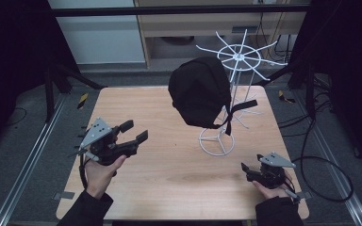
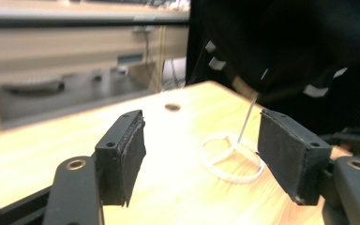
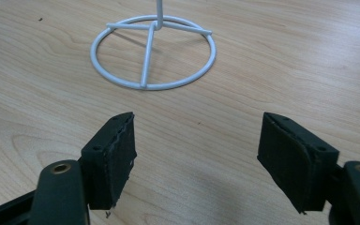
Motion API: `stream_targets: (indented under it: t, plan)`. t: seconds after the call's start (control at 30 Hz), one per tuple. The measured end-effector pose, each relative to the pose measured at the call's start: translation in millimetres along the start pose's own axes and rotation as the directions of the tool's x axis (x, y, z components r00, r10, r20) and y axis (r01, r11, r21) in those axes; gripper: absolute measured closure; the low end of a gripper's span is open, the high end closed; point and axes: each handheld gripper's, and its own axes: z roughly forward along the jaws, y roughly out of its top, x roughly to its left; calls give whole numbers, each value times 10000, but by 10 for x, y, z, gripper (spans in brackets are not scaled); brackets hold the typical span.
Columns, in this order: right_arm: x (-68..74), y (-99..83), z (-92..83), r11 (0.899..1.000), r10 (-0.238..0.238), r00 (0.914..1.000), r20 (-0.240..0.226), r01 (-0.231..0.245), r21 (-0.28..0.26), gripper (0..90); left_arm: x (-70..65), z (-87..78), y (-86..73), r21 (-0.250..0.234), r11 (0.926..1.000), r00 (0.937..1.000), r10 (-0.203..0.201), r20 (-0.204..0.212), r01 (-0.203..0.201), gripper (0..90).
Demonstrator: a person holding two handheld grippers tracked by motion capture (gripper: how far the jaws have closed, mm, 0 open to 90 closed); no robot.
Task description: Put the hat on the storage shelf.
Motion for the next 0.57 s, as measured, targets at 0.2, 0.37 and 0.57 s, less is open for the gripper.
stream_targets:
  t: [0.2, 0.37, 0.57]
  plan:
    - [-10, -12, 10, 9999, 104, 9999, 72, -104, 11, 244, 217, -108, -446, 890, 9946, 9962, -470, -728, 535, 299]
    - [-18, -27, 21, 9998, 166, 9998, 121, -168, 104, 217, 402, -142, -837, 1730, 9778, 9862, -953, -1352, 1182, 282]
    - [-28, -42, 25, 9994, 315, 9994, 144, -317, 169, 208, 674, -212, -1246, 2647, 9474, 9633, -1153, -2425, 1800, 267]
